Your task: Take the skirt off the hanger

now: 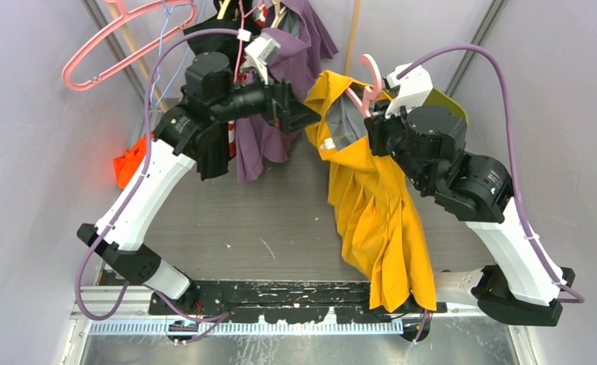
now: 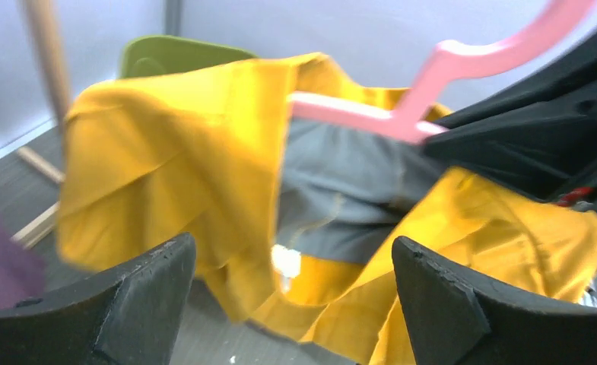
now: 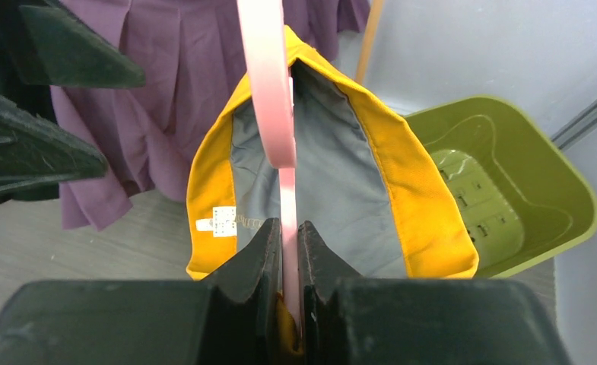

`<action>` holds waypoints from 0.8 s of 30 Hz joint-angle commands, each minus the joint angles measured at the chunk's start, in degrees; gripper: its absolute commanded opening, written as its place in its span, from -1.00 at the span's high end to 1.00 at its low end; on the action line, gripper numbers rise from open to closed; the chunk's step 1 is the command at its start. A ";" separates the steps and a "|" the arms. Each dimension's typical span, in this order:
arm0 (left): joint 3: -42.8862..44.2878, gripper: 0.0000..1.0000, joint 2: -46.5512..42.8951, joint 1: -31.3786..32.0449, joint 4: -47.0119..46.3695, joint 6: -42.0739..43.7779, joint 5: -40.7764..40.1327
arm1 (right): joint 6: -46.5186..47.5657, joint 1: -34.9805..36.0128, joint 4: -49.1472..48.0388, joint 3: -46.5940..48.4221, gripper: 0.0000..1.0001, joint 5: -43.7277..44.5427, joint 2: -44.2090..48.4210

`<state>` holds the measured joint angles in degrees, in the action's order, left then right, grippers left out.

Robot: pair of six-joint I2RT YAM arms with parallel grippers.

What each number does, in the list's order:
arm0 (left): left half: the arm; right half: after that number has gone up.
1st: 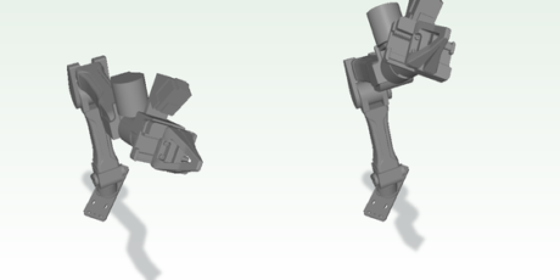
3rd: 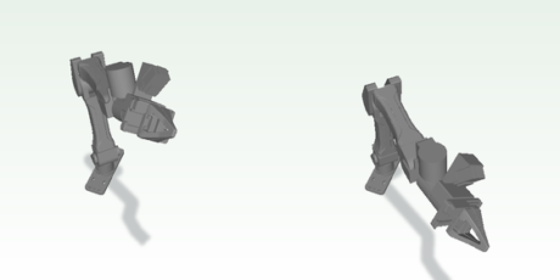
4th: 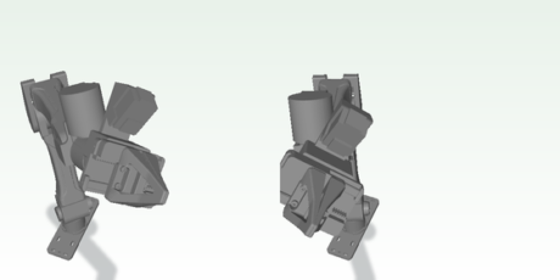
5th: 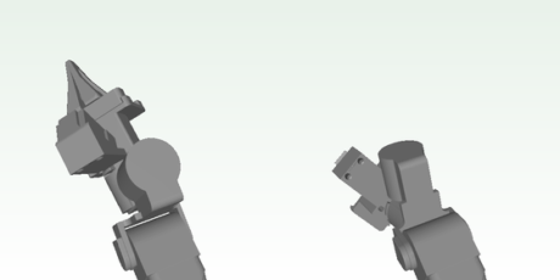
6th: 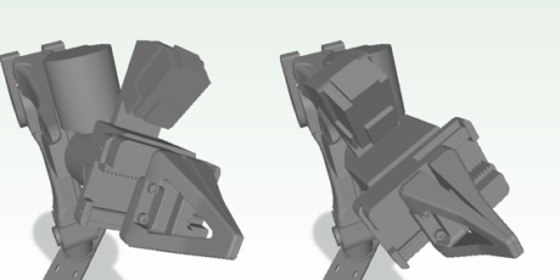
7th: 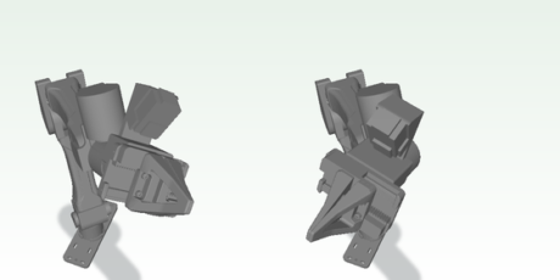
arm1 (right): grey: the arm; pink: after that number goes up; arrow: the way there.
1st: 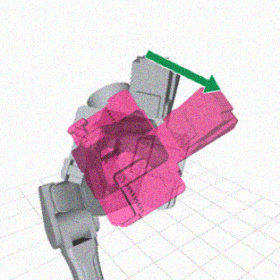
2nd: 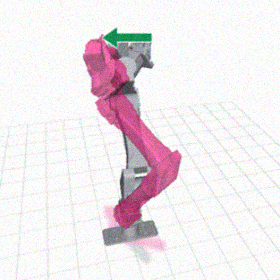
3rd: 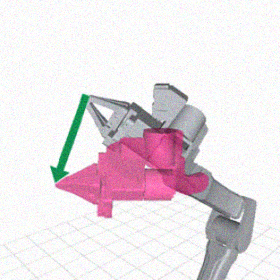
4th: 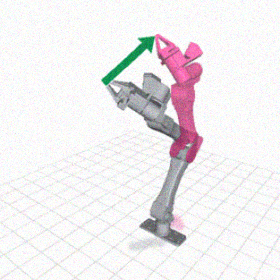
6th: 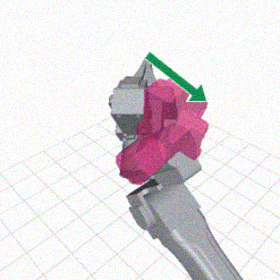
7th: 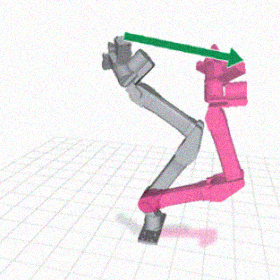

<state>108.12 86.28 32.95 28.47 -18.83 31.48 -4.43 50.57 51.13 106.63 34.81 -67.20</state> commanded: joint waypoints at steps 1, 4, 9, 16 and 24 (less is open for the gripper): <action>6.35 -0.99 1.51 5.65 -5.39 -1.14 -0.15 | -5.15 0.06 -2.75 2.22 0.98 -3.41 3.15; 6.79 -0.99 2.71 7.57 -5.30 -0.87 -1.14 | -5.90 0.06 -2.64 2.62 0.98 -4.85 3.21; 3.83 -0.99 3.11 9.40 -2.89 2.57 -5.43 | -5.99 0.06 -1.54 4.02 0.98 -5.69 3.48; 2.23 -0.99 4.62 10.67 0.33 7.66 -11.94 | -6.60 0.03 0.14 5.37 0.98 -7.53 4.05; 5.27 -0.99 7.67 11.17 2.88 11.97 -17.96 | -8.19 0.06 1.68 6.18 0.98 -8.94 5.39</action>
<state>110.06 93.38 43.79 31.59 -9.82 17.02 -10.81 50.57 58.70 109.49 26.81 -64.45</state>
